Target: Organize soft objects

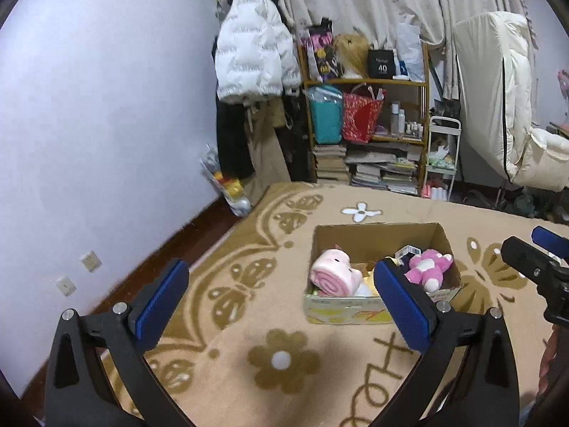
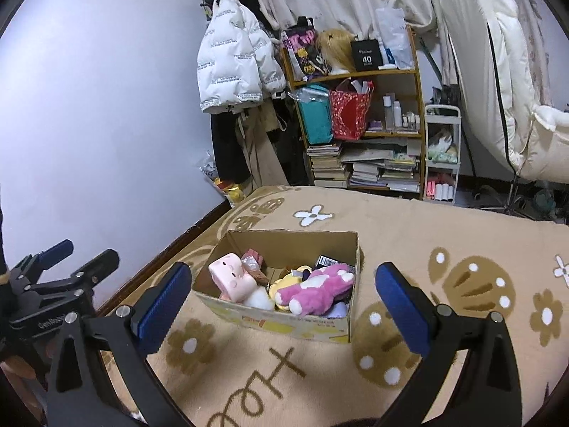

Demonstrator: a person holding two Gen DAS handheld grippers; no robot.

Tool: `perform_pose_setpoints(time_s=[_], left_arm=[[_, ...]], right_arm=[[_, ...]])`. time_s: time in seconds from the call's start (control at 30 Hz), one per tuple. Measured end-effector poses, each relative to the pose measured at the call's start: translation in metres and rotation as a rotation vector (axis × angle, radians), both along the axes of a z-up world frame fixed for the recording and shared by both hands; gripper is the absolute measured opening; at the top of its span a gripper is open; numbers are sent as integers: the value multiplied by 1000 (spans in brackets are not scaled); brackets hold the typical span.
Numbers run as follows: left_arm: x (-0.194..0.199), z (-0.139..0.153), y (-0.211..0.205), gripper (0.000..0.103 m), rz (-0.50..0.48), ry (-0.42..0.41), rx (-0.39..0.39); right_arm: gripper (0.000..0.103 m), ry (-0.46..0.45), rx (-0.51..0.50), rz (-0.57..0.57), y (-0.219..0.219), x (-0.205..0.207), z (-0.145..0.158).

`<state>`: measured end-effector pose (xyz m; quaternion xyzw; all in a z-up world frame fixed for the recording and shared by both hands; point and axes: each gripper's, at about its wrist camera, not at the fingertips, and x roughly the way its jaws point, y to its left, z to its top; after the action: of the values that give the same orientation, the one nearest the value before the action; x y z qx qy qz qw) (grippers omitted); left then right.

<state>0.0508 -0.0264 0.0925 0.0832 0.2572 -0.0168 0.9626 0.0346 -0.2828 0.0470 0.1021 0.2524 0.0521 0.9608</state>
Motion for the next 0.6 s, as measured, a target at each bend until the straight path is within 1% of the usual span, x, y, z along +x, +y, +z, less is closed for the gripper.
perform_pose_setpoints(time_s=[0.1,0.23,0.37,0.6], left_arm=[[-21,10,4,103,0,-37,-2],[-42,13,13,103,0,-63,-28],[-59,4,19,103,-3,-80,-32],[-65,-25,30,103,-16,-70,-48]], right_arm=[[103,-11,-8,3,1,-13,1],[103,-46,-10,-6,1,-34,1],[103,-75,-19,-7,3,-49,-3],[103,-122,-27,-11,7,-68,-16]])
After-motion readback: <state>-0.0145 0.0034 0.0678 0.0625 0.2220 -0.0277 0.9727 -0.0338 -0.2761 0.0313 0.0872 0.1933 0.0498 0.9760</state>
